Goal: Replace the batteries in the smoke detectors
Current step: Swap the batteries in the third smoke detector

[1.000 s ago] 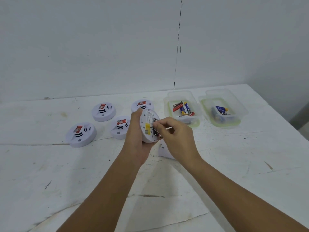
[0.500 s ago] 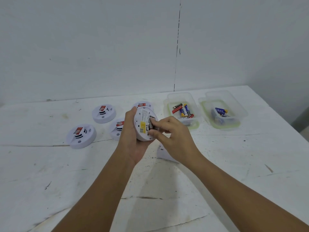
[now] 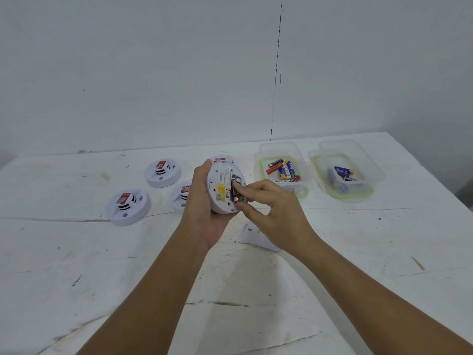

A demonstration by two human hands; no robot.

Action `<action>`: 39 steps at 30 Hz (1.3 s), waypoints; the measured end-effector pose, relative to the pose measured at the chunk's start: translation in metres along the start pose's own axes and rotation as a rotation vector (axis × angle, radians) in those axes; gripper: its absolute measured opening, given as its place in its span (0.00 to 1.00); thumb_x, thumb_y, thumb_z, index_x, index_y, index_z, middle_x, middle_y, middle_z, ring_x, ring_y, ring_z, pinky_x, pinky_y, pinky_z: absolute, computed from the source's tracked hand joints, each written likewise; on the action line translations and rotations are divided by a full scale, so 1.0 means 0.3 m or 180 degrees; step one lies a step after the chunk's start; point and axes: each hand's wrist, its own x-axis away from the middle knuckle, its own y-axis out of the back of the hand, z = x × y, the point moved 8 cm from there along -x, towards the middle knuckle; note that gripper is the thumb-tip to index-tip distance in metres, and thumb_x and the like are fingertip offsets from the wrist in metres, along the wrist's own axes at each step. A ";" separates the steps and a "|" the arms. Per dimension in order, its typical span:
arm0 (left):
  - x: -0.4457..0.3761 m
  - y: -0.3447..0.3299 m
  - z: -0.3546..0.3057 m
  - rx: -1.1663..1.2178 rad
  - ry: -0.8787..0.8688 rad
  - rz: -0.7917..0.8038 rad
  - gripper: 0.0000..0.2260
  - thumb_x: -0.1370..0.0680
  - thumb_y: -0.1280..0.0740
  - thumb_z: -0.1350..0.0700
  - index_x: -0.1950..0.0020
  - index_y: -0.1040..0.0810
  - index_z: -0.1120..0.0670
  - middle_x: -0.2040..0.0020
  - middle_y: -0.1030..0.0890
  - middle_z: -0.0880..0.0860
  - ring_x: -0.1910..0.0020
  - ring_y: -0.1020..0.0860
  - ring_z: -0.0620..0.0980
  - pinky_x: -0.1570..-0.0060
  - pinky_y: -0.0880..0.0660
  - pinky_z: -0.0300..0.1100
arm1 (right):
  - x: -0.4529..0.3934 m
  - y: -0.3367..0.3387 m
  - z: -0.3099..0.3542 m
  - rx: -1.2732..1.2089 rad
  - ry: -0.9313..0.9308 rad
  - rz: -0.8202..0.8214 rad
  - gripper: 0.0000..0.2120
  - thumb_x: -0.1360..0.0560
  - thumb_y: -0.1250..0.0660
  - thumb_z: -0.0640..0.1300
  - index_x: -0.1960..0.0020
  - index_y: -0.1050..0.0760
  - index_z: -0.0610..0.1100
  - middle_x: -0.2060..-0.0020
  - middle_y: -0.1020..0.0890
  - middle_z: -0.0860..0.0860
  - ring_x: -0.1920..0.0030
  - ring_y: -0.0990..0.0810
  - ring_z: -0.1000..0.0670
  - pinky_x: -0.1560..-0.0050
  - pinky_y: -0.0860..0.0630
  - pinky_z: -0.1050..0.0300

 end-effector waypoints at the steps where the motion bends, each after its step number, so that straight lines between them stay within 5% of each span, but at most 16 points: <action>1: -0.002 0.000 0.001 0.0005 0.0003 0.0012 0.25 0.21 0.33 0.39 0.31 0.19 0.55 0.44 0.17 0.59 0.47 0.21 0.56 0.50 0.22 0.49 | -0.002 0.004 -0.006 -0.0004 -0.0025 -0.0048 0.17 0.23 0.24 0.45 0.35 0.17 0.49 0.49 0.17 0.57 0.46 0.18 0.59 0.44 0.22 0.63; 8: -0.019 -0.005 0.002 -0.0106 -0.0018 0.0098 0.26 0.22 0.33 0.39 0.30 0.20 0.55 0.38 0.18 0.62 0.42 0.21 0.59 0.35 0.26 0.56 | -0.011 0.013 -0.017 -0.0094 -0.0056 -0.0122 0.17 0.24 0.23 0.47 0.36 0.16 0.48 0.50 0.16 0.54 0.50 0.17 0.54 0.47 0.20 0.54; 13: -0.021 -0.020 -0.006 -0.0203 -0.0001 0.0212 0.26 0.20 0.34 0.39 0.30 0.20 0.55 0.40 0.17 0.60 0.43 0.18 0.59 0.38 0.23 0.55 | -0.010 0.019 0.001 -0.0049 0.0120 -0.0156 0.19 0.22 0.24 0.45 0.32 0.18 0.49 0.47 0.17 0.53 0.49 0.18 0.55 0.46 0.21 0.59; 20: -0.021 -0.021 -0.013 -0.0170 0.0002 0.0192 0.26 0.20 0.34 0.38 0.30 0.20 0.55 0.33 0.19 0.63 0.40 0.20 0.59 0.33 0.25 0.59 | -0.015 0.017 -0.003 -0.0316 -0.0050 -0.0210 0.18 0.24 0.23 0.44 0.34 0.18 0.51 0.47 0.17 0.54 0.49 0.17 0.53 0.46 0.19 0.53; 25: -0.018 -0.015 -0.018 -0.0026 0.0029 0.0211 0.27 0.20 0.34 0.39 0.30 0.20 0.56 0.38 0.18 0.62 0.42 0.19 0.60 0.34 0.25 0.58 | -0.014 0.021 0.007 -0.0441 -0.0119 -0.0287 0.17 0.25 0.22 0.44 0.37 0.16 0.48 0.47 0.16 0.55 0.49 0.15 0.52 0.46 0.18 0.53; 35: -0.023 -0.005 -0.035 0.0058 0.0173 0.0213 0.28 0.20 0.34 0.39 0.29 0.21 0.57 0.39 0.18 0.61 0.43 0.20 0.58 0.55 0.19 0.48 | -0.029 -0.006 0.009 -0.0480 -0.0169 -0.0250 0.13 0.23 0.24 0.44 0.39 0.15 0.45 0.49 0.16 0.54 0.48 0.16 0.54 0.45 0.18 0.57; 39: -0.029 0.003 -0.027 0.0036 0.0179 0.0284 0.29 0.21 0.34 0.39 0.28 0.22 0.58 0.36 0.19 0.63 0.40 0.20 0.61 0.45 0.22 0.52 | -0.030 -0.019 -0.017 -0.0680 -0.0415 -0.0311 0.12 0.24 0.23 0.41 0.41 0.15 0.45 0.50 0.16 0.54 0.49 0.15 0.53 0.46 0.17 0.51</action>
